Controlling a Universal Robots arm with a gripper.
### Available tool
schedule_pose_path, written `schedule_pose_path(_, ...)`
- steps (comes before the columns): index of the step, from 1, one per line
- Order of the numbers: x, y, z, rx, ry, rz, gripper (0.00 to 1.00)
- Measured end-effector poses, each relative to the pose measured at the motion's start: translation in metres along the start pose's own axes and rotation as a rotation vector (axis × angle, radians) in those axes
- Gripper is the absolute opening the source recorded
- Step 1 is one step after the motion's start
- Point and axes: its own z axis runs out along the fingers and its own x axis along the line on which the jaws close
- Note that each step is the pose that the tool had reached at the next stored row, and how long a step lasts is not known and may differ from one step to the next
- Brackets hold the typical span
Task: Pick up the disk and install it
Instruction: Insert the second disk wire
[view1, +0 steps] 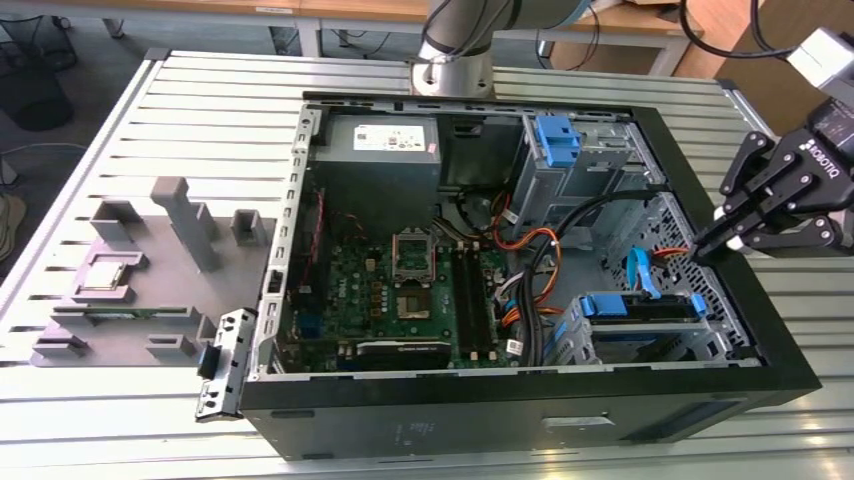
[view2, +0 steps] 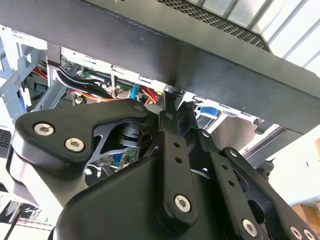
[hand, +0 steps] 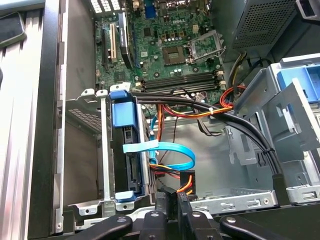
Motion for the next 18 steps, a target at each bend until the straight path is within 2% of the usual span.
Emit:
schedule_pose_path(5, -0.0001, -0.0004, 0.0010, 0.0038, 0.0240, 0.008, 0.24)
schedule_pose_path(14, -0.0003, -0.0003, 0.0016, 0.0057, 0.0372, 0.012, 0.24)
schedule_pose_path(18, 0.0000, 0.0022, 0.0024, 0.0065, 0.0393, 0.013, 0.24)
